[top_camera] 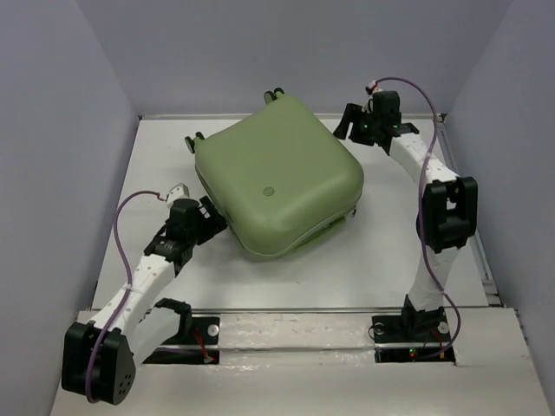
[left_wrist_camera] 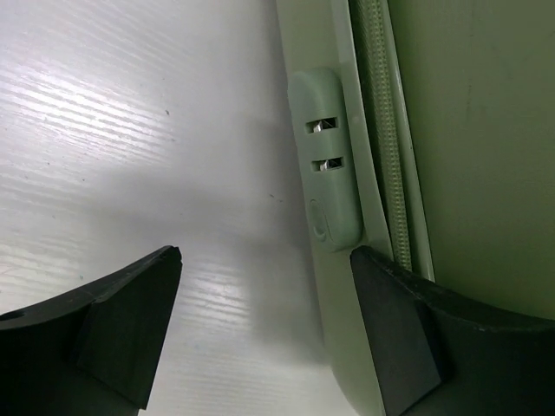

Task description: Pack the luggage

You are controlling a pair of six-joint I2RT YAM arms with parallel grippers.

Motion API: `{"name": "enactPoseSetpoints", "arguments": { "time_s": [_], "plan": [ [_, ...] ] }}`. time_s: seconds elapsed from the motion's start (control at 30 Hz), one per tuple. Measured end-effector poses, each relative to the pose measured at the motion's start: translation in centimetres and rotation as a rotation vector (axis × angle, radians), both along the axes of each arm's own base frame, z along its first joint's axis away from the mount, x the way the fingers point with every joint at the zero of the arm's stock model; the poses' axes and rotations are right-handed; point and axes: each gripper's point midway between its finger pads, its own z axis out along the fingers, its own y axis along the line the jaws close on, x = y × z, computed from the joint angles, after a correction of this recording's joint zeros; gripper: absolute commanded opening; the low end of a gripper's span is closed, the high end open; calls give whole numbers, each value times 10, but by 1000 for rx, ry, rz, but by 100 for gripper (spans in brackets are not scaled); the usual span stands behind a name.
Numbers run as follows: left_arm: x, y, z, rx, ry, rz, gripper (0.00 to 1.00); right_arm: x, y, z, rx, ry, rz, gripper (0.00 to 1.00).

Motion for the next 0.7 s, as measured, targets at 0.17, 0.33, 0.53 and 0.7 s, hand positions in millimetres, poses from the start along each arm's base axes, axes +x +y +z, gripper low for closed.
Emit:
{"name": "enactPoseSetpoints", "arguments": {
  "time_s": [0.17,0.33,0.53,0.7],
  "plan": [
    [14,-15,37,-74,-72,-65,93,-42,11,131,87,-224,71,69],
    [38,-24,117,-156,-305,-110,94,-147,1,237,136,-544,113,7],
    [54,-16,163,-180,-414,-119,98,-233,-14,147,203,-547,96,7],
    [98,7,181,-171,-401,-73,99,-263,-12,23,219,-256,93,19]
  ]
}}
